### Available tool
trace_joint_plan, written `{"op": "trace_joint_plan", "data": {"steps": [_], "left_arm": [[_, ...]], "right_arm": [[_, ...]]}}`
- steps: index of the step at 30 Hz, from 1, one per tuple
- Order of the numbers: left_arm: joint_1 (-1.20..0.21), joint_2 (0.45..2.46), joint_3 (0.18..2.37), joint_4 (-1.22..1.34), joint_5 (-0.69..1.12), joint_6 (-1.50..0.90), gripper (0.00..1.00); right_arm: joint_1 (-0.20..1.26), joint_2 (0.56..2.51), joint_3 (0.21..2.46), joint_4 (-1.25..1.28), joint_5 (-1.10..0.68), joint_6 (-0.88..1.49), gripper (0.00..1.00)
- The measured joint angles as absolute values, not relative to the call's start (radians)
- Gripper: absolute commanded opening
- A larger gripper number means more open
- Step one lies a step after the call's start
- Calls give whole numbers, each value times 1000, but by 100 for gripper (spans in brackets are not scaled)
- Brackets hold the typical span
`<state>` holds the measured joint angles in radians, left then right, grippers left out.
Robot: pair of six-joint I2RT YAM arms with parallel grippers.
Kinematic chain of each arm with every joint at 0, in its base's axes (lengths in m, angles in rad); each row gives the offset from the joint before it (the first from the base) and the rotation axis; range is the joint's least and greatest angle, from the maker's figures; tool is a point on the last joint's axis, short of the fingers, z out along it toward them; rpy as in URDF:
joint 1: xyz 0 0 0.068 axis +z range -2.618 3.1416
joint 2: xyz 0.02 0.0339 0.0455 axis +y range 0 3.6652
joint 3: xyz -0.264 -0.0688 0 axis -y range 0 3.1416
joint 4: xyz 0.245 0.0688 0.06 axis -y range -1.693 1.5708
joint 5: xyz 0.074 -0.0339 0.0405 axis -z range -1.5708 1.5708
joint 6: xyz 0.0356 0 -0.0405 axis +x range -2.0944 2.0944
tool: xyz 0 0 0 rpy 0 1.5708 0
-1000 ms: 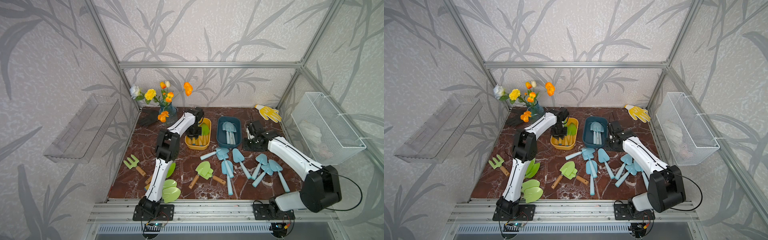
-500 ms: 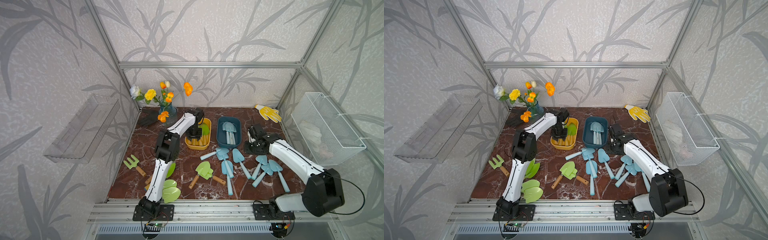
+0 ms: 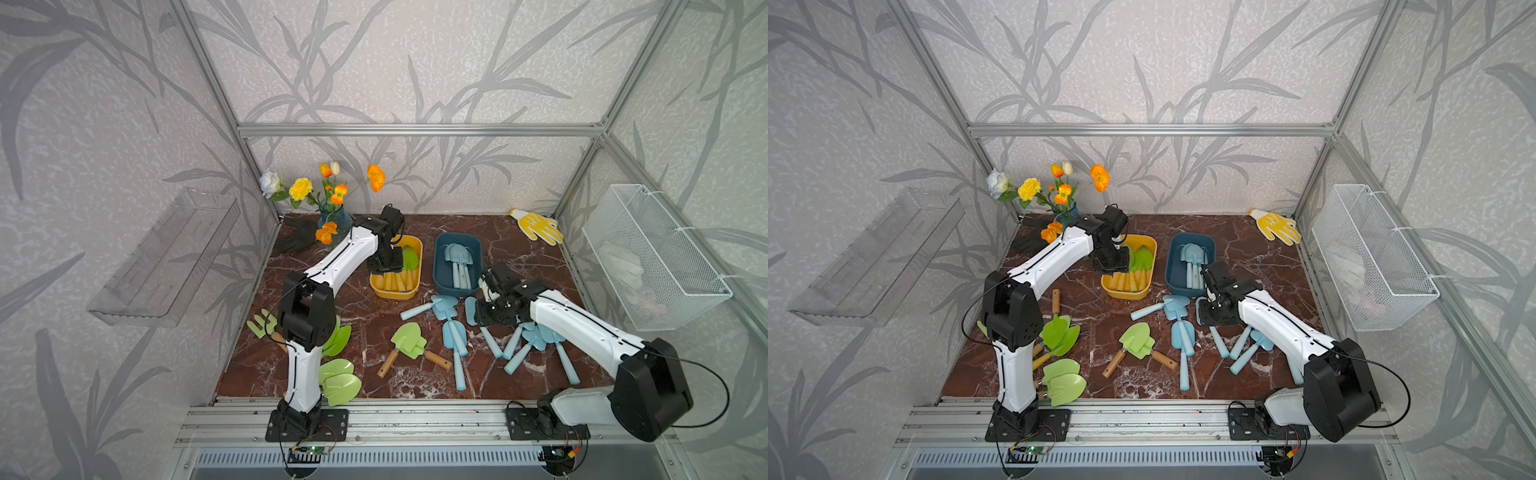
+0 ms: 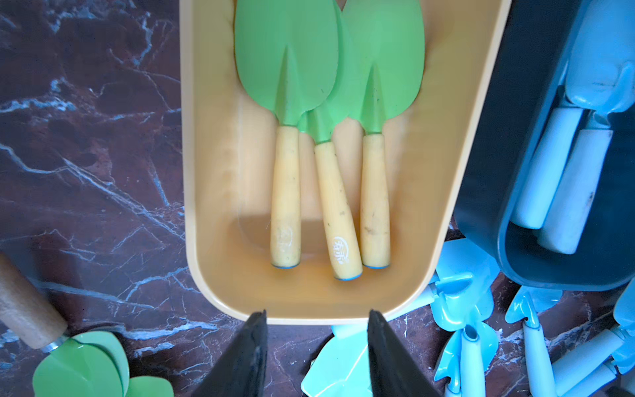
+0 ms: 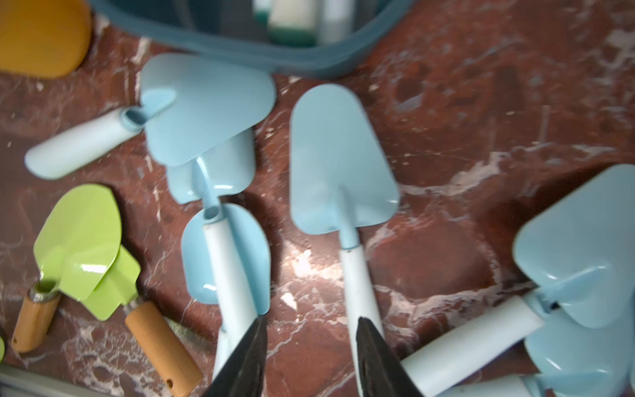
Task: Sort the small shovels by color and place them into the storage box
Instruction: Place the shovel in the storage box, then pick up the shovel from the center of the board.
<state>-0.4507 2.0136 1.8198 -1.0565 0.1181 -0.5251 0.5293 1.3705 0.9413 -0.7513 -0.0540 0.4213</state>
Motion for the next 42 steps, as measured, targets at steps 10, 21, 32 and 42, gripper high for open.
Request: {"op": "trace_joint_plan", "data": {"steps": [10,21,32,42], "left_arm": [[-450,2012,1736,-1013,125,-556,49],[-451,1954,1636,-996,125,-570,49],[-451,1938,1627,-986,127,-576,49],[-451,1940,1642,-986,140,-576,49]], "right_arm": [[707,1522,942,-695,-62,457,44],[760,1652,954,-673,-41,464,27],[760,1560,898,-713,20,532,22],[752,1306,802,-864,86,651,21]]}}
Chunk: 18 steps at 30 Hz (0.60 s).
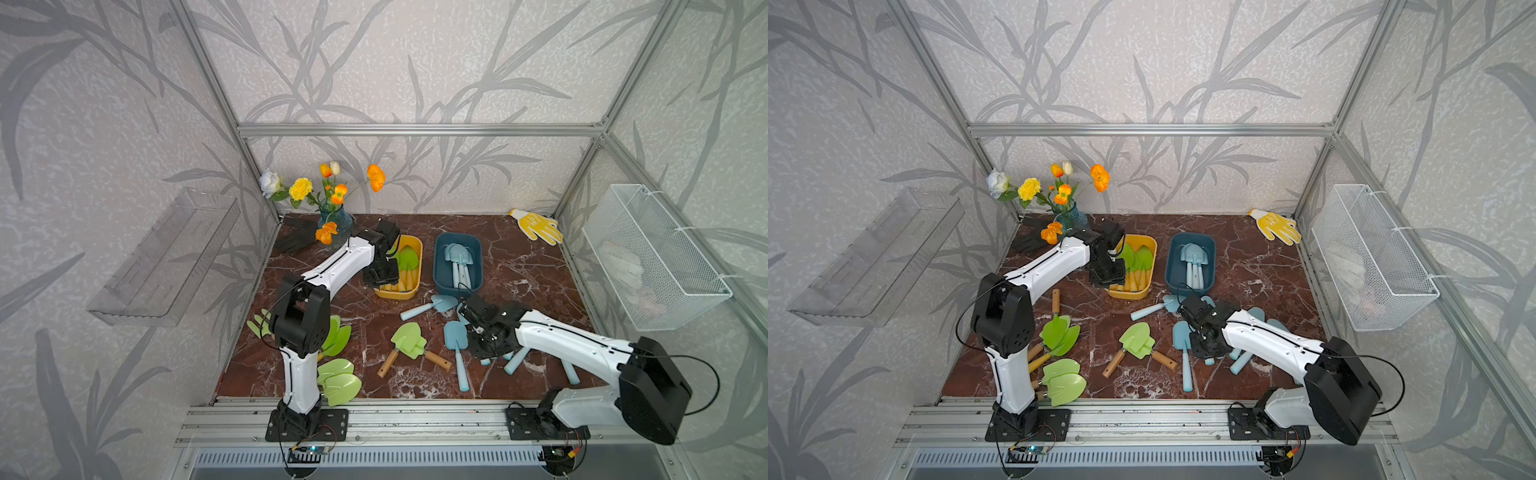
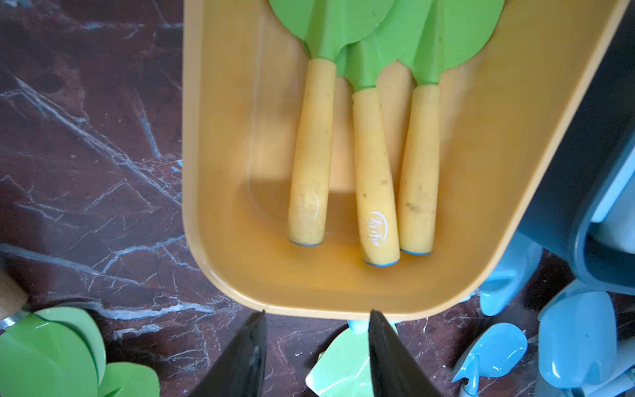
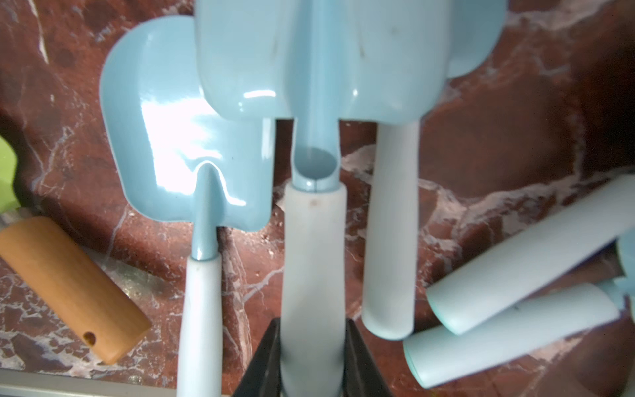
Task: Sort the small shovels by color and place them into the storage box
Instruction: Pick up the shovel from the center of the board, then place the shovel in the storage box.
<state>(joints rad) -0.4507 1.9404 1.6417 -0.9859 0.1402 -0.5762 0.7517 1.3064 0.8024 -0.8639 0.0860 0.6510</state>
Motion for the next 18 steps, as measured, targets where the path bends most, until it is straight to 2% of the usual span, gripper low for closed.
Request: {"op": "trace_joint_plan", "data": {"steps": [5,9,13,18], "left_arm": [[-451,1943,1663,-983,144,-576,49],[-452,1943,1660,-981,144,-578,49],[-459,1937,1617,-967,140,-580,49],[-472,1897,1524,-965,120,-580,49]], "right_arm": [[733,1205,818,-903,135,679,20],[664,1204,914,-895,134,645,20],[547,1290,1054,-842,98,583,20],[453,1509,1257,-775,30,504,20]]}}
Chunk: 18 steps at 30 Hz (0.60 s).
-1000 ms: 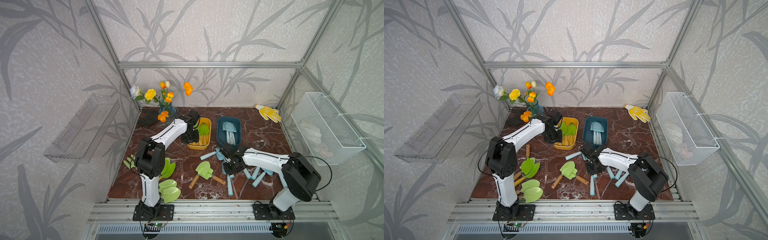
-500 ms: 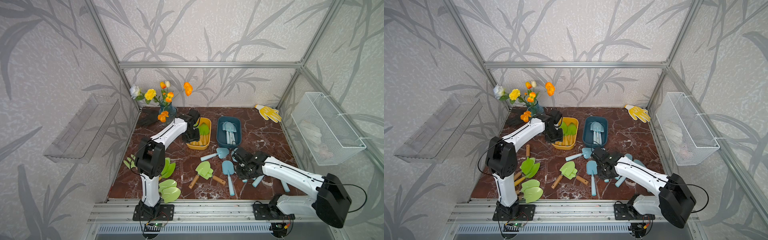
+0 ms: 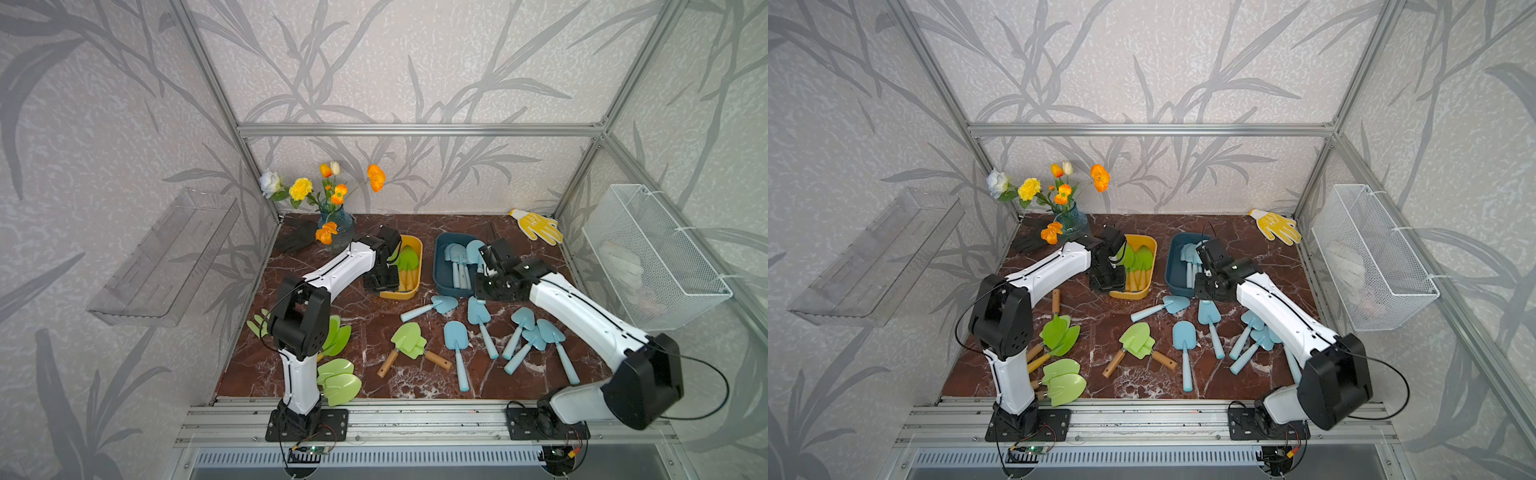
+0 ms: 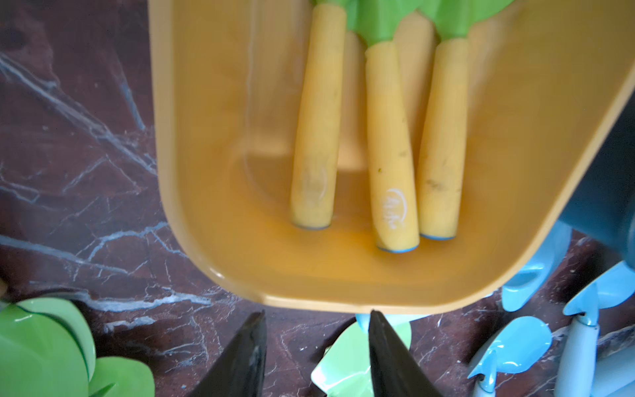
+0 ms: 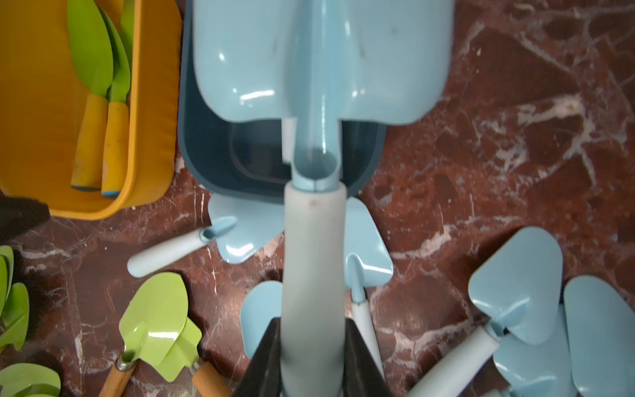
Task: Sort the small shovels by color and place them into the storage box
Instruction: Place the shovel in the storage box.
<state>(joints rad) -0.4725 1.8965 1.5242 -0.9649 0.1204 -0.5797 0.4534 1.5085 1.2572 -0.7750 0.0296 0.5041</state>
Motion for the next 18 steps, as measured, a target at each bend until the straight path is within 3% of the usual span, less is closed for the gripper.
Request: {"op": "trace_joint_plan", "data": {"steps": [8,18], "left_arm": [[-497,1726,1382,-960,62,-579,50],[-502,1671,1318,-957,29,-585,52]], "right_arm": [[407,1880,1546,-746,-100,437,21],[406,2084,1644,-747,-147,452,21]]}}
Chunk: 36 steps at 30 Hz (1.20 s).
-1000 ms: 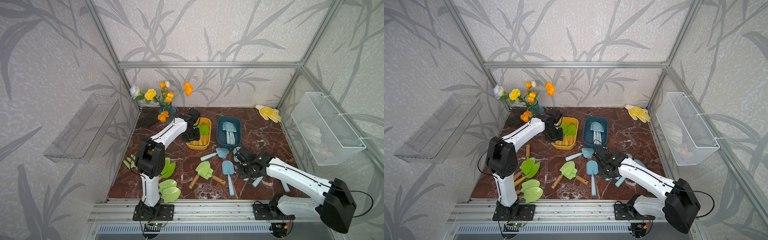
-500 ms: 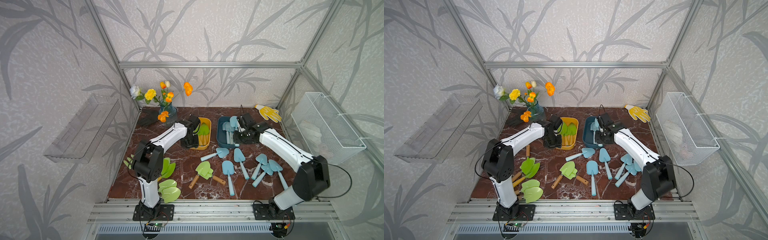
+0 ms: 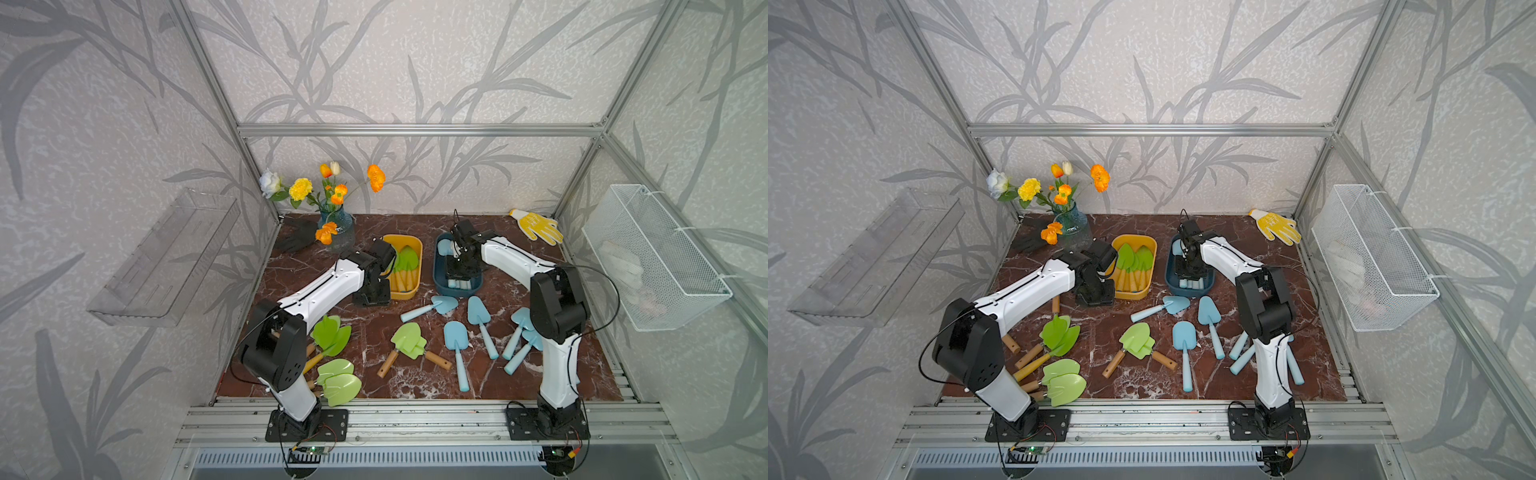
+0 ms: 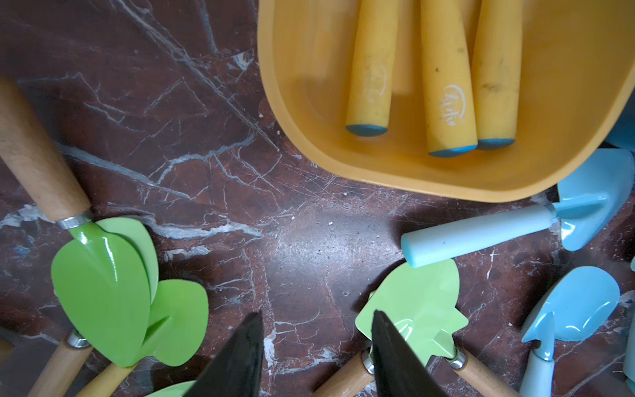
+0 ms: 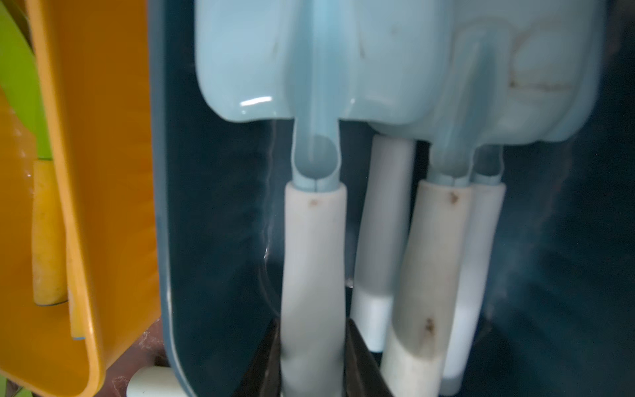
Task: Sort the small shovels by color and place them into the storage box
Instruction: Place the shovel in the storage box.
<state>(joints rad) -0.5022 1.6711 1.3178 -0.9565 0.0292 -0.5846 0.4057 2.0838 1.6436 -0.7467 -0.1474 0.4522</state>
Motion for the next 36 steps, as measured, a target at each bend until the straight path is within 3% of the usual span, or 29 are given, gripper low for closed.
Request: {"op": "trace_joint_plan", "data": {"steps": [11,17,22,26,36], "left_arm": [[-502,1670,1318,-959,18,-576,53],[-502,1656,1307,-968,-4,-577,57],[-495,1645,1297,-977,-23,-579,58],[-482,1614,1278,-980,-44,-592,63],[-396,1505,1216,-1001,-102,-632,64]], "right_arm": [[380,2107,1650,-745,-120,482,25],[366,2107,1638,-745,-100,485,38],[366,2106,1618,-747,-86,490,43],[367,2082,1592,-748,-79,490,44],[366,1886,1536,-746,-53,485,43]]}}
